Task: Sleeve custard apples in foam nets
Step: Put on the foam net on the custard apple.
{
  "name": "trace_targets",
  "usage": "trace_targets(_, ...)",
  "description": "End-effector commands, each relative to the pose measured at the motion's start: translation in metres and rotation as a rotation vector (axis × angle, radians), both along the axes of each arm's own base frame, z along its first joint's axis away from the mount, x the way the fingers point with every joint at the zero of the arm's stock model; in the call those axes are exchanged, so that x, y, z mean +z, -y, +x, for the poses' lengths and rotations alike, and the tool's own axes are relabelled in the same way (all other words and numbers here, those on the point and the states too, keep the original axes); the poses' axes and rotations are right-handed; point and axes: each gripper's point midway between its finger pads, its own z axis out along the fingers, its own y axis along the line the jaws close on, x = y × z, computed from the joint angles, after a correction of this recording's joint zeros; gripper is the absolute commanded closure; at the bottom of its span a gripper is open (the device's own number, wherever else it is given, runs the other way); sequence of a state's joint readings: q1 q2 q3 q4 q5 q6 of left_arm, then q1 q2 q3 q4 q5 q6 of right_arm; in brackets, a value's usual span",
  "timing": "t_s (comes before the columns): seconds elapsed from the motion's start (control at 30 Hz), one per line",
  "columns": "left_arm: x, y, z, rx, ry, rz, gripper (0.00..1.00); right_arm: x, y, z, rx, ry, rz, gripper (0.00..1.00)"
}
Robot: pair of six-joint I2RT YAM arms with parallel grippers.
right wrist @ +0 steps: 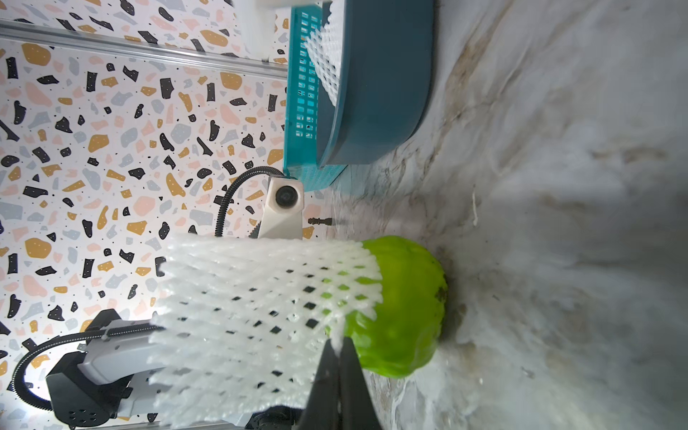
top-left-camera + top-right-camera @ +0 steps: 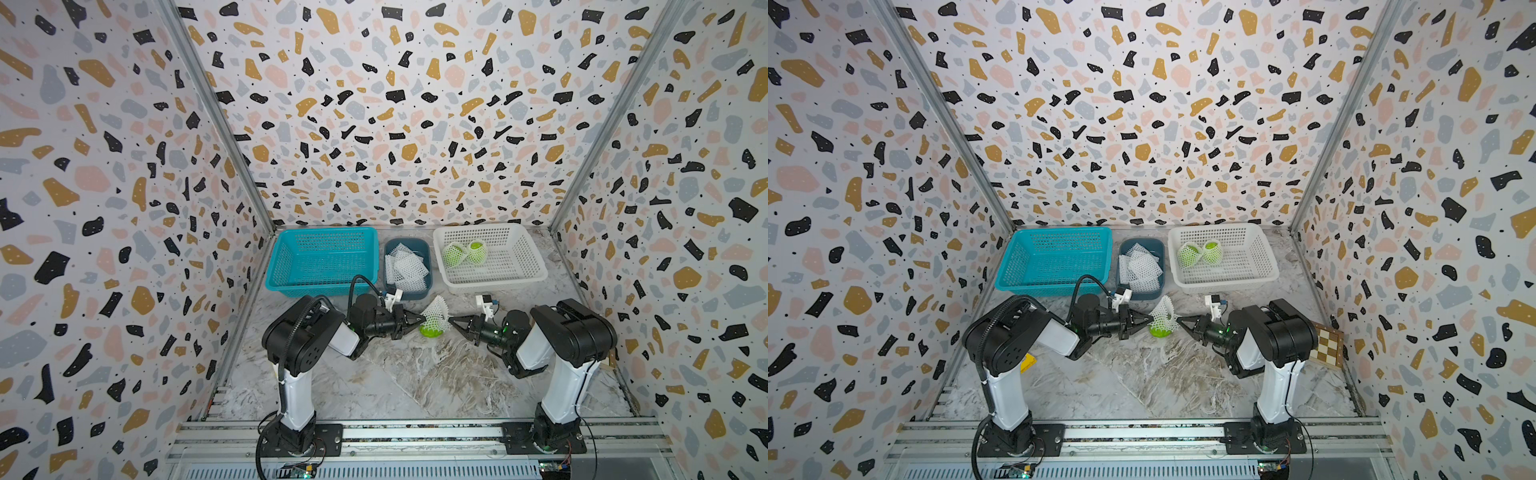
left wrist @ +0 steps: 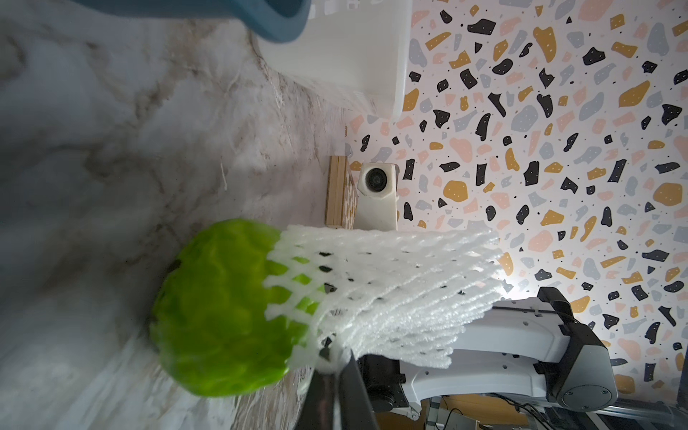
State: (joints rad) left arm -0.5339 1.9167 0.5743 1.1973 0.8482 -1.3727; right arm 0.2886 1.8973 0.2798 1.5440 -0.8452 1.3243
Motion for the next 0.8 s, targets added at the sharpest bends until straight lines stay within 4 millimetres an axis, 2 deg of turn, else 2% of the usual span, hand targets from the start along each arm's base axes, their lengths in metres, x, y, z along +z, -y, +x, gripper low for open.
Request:
trace_targets(0.0,0.001,-0.001,-0.004,-0.015,0.033,-0.024,1.0,0.006,-0.004,-0.001,0.024,0.05,0.001,1.0)
trace_targets(0.2,-0.009,-0.001,-0.005,-0.018,0.021,-0.014,1.0,0.002,-0.004,0.002,0.02,0.044,-0.012,1.0)
trace_targets(0.47,-0.011,-0.003,-0.003,-0.012,0.016,-0.019,1.0,-0.001,-0.004,0.011,-0.001,0.038,-0.025,1.0)
trace_targets(0.77,-0.019,-0.007,-0.003,-0.003,0.003,-0.01,1.0,-0.016,0.001,0.021,-0.043,-0.01,-0.066,1.0)
